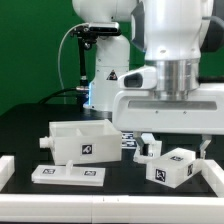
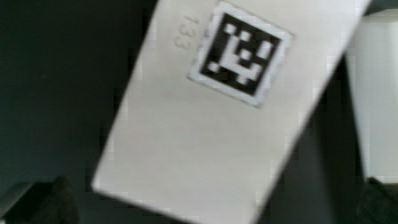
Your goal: Assemble cabinet
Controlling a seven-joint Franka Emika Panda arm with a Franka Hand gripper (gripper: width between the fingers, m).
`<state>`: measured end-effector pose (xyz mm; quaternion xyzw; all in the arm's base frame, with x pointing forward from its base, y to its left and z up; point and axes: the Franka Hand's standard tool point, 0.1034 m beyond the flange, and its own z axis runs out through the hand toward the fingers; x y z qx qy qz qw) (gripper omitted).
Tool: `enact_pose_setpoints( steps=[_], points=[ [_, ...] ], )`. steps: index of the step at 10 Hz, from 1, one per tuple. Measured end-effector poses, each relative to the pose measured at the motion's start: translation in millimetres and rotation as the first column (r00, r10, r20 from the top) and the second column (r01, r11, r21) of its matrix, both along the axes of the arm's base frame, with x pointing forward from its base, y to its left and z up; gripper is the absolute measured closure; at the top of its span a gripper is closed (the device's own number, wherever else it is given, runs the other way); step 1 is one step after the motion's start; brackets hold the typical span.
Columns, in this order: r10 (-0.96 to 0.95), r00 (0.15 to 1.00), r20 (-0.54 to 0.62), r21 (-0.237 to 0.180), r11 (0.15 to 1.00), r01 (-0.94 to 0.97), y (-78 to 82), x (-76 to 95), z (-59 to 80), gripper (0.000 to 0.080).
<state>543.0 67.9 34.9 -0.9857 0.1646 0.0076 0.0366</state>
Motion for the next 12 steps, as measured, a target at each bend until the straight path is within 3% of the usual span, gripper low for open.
enact_pose_setpoints(
  steps=[4, 5, 6, 10, 12],
  points=[
    [-0.020, 1.000, -0.021, -0.003, 1.000, 0.020, -2.4, -6.8, -23.6, 0.0002],
    [-0.017, 1.000, -0.019, -0.003, 1.000, 0.017, -1.7, -6.4, -22.8, 0.0089],
    [-0.016, 1.000, -0.019, -0.003, 1.000, 0.016, -1.5, -6.5, -22.9, 0.0224],
    [-0.014, 1.000, -0.019, -0.002, 1.000, 0.014, -0.8, -6.6, -22.9, 0.0242],
    [0.005, 1.000, -0.011, 0.004, 1.000, -0.005, 15.5, -11.2, -12.0, 0.0242]
  ],
)
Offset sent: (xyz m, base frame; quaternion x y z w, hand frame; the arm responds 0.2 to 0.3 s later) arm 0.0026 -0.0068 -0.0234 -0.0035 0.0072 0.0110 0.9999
